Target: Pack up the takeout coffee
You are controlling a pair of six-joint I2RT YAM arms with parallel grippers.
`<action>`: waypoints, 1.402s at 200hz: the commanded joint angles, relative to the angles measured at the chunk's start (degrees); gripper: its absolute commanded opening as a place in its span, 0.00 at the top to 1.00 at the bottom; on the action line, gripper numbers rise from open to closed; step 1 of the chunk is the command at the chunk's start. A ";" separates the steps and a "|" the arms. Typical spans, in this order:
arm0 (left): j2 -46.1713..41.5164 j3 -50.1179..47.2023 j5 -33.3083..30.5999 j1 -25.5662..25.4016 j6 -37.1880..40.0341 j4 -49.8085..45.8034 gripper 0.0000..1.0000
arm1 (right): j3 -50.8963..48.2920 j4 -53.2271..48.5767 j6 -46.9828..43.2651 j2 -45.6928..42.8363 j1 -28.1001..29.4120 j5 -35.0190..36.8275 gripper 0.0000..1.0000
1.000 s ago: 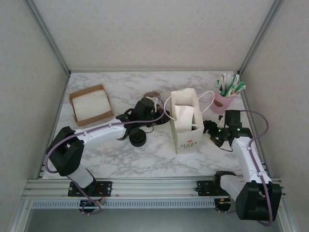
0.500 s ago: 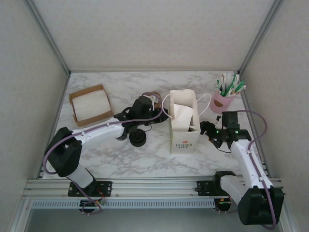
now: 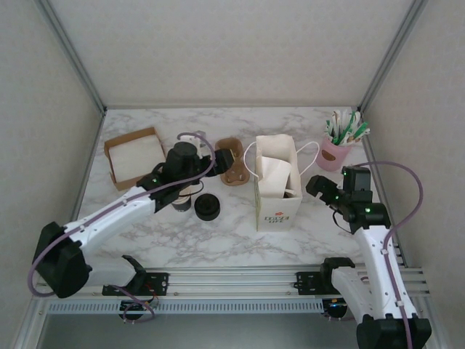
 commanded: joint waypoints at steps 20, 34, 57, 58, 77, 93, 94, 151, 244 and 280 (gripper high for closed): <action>-9.54 -7.63 -17.30 4.13 3.57 -0.30 0.01 | -2.38 9.16 -4.65 -5.27 0.26 11.11 0.01; -12.62 -10.40 -22.97 4.94 5.41 1.70 0.01 | -4.79 13.43 -5.81 -6.94 0.27 13.28 0.01; -17.62 -15.57 -30.88 5.88 8.84 6.20 0.00 | -11.65 24.14 -8.46 -11.07 0.26 14.79 0.01; -17.83 -15.85 -31.27 5.95 9.06 6.42 0.01 | -11.95 24.76 -8.59 -11.25 0.22 14.83 0.01; -21.02 -19.90 -35.73 8.40 10.87 10.04 0.01 | -18.19 33.93 -9.98 -13.86 0.26 16.52 0.01; -22.45 -23.51 -35.45 11.80 13.24 13.05 0.01 | -23.54 42.07 -11.68 -14.08 0.27 17.56 0.01; -22.53 -23.65 -35.35 11.98 13.46 13.23 0.01 | -23.78 42.47 -11.82 -14.08 0.27 17.66 0.01; -27.36 -36.39 -30.15 23.61 21.77 25.07 0.01 | -29.39 56.41 -14.25 -5.52 0.09 23.58 0.01; -24.45 -48.10 -20.22 31.94 28.81 43.93 0.01 | -30.78 77.04 -16.55 17.75 -0.77 23.16 0.01; -15.75 -47.19 -20.36 34.28 27.92 50.64 0.01 | -28.86 82.48 -17.10 26.84 -1.14 21.61 0.01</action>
